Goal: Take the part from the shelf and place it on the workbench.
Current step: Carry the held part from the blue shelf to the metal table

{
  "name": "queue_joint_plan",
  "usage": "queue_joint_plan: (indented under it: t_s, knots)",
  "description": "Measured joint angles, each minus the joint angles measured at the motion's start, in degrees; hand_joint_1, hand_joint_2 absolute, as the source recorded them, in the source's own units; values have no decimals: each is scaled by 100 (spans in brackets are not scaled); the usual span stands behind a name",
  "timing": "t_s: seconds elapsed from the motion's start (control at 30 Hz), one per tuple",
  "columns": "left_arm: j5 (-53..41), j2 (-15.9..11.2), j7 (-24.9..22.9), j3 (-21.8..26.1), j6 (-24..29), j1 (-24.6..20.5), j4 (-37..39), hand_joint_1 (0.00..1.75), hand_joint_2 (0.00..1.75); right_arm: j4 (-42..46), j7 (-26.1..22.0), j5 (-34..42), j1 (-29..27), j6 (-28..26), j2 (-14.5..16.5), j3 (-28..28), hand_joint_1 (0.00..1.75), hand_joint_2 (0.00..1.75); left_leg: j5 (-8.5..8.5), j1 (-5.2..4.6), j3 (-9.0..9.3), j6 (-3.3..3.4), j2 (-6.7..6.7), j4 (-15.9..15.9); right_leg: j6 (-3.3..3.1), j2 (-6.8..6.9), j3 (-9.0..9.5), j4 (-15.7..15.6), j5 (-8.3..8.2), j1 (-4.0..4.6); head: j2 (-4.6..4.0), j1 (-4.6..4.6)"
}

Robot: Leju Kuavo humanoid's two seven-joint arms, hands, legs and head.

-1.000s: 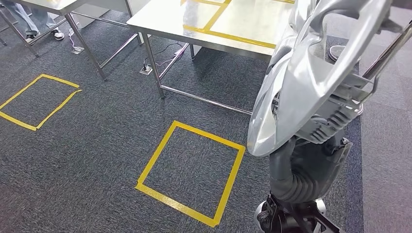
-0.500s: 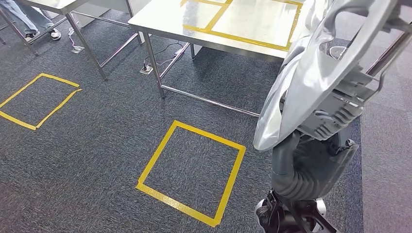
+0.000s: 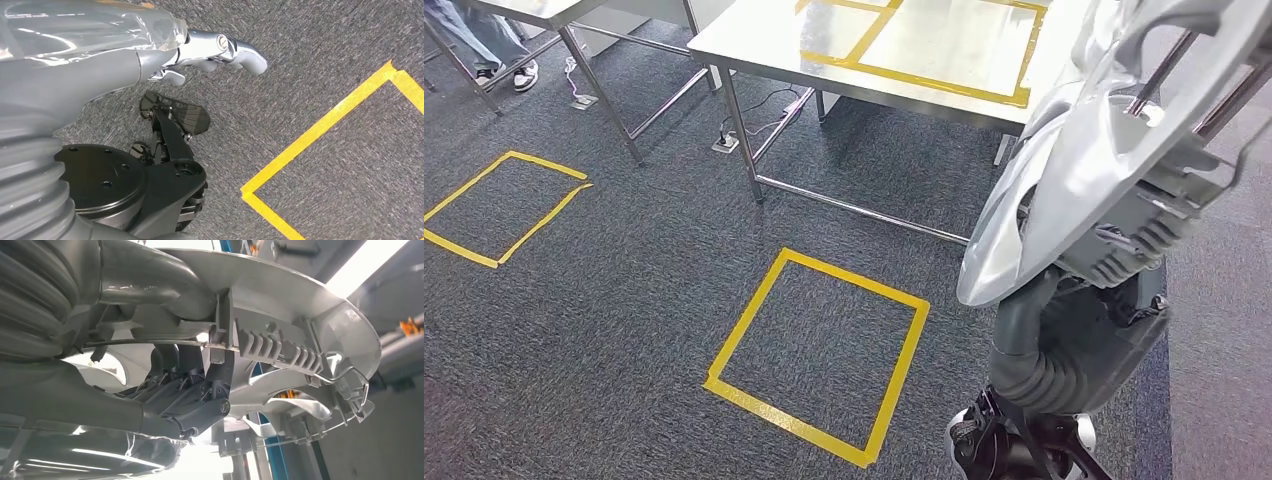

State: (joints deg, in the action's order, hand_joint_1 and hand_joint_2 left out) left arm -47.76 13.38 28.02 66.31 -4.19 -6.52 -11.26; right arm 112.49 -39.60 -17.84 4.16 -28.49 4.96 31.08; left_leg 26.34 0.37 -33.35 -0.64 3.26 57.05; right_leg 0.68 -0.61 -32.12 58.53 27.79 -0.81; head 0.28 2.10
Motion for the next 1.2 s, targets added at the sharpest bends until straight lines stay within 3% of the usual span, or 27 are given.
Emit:
queue_joint_plan:
  t_s: [0.1,0.2,0.3,0.37,0.4,0.5,0.57,0.63,0.7,0.77,0.83,0.87,0.9,0.93,1.0,1.03,1.07,1.17,1.2]
  knots:
    - [6,-1,2,1,2,-2,-1,0,175,-41,0,-23,32,-215,4,31,175,175,6,-14,2,35,-1,1,34,-5,13,-44,-22,-29,1,1]
    - [30,16,10,7,7,-6,-1,0,175,-82,0,-9,44,-311,26,31,175,175,-106,18,144,165,-63,-246,92,-13,-5,9,24,-36,-1,-2]
    - [39,23,15,20,8,-7,-1,0,175,-136,-1,-7,49,-355,18,29,175,175,-160,59,226,191,-191,-370,151,-3,-424,864,460,-56,-2,-14]
    - [39,29,15,32,8,-6,0,0,175,-177,-2,-7,37,-366,3,28,175,175,-140,91,224,150,-279,-359,217,5,-690,1350,589,-103,-1,-18]
    - [39,34,15,37,8,-6,0,0,175,-194,-1,-8,29,-380,-3,28,175,175,-121,121,224,112,-319,-339,254,20,-675,1292,494,-131,-1,-21]
    - [39,36,16,39,9,-8,-3,0,175,-224,-1,-32,6,-460,-20,30,175,175,10,217,188,-92,-412,-148,371,166,-219,323,23,-206,1,-56]
    - [36,30,20,39,9,-9,-8,0,175,-232,0,-71,-18,-525,-32,34,175,175,89,220,144,-200,-443,-25,304,199,-120,109,-10,-202,0,-84]
    - [32,38,25,39,6,-7,-9,0,175,-235,1,-106,-51,-569,-44,39,175,175,99,227,142,-233,-466,-9,161,132,-163,185,11,-181,0,-79]
    - [26,46,30,39,3,-10,-9,0,175,-233,0,-124,-78,-593,-51,44,175,175,186,246,109,-248,-472,77,77,84,-177,197,9,-175,1,-70]
    - [5,50,34,39,2,-13,-9,0,175,-228,0,-163,-94,-644,-52,51,175,175,499,234,-142,-245,-417,601,18,54,-180,191,0,-169,1,-66]
    - [-14,49,35,39,6,-11,-9,0,175,-225,-1,-210,-104,-717,-65,76,175,175,847,200,-559,-223,-364,1438,-13,38,-193,192,-3,-135,1,-67]
    - [-19,49,35,39,8,-8,-9,0,175,-223,-2,-221,-110,-743,-76,92,175,175,909,184,-706,-198,-355,1709,-22,28,-194,192,-2,-112,1,-71]
    - [-21,48,35,39,9,-6,-9,0,175,-220,-2,-222,-114,-757,-86,110,175,175,859,164,-744,-158,-352,1753,-26,16,-192,192,-1,-91,1,-73]
    - [-22,48,35,39,10,-5,-9,0,175,-217,-2,-222,-115,-763,-93,126,175,175,713,139,-664,-106,-348,1561,-27,2,-187,192,-1,-72,1,-74]
    - [-24,46,36,39,11,-7,-9,0,175,-211,-2,-223,-114,-765,-98,152,175,175,360,73,-277,15,-319,771,-23,-23,-177,192,0,-53,1,-74]
    - [-25,47,37,39,12,-11,-9,0,175,-210,-2,-231,-114,-765,-100,162,175,175,256,41,-116,44,-307,440,-16,-32,-180,195,3,-44,1,-74]
    - [-26,52,39,38,13,-15,-8,0,175,-210,-2,-246,-114,-766,-103,168,175,175,208,21,-10,22,-297,231,-22,-36,-187,201,12,-36,1,-77]
    - [-29,63,43,40,18,-8,-8,0,175,-220,-1,-307,-116,-763,-114,168,175,175,181,12,37,-78,-291,133,-45,-32,-186,176,12,-20,1,-90]
    - [-27,62,43,41,16,-5,-9,0,175,-228,0,-322,-114,-754,-115,161,175,175,175,11,37,-65,-289,134,-35,-30,-172,150,-2,-20,1,-92]
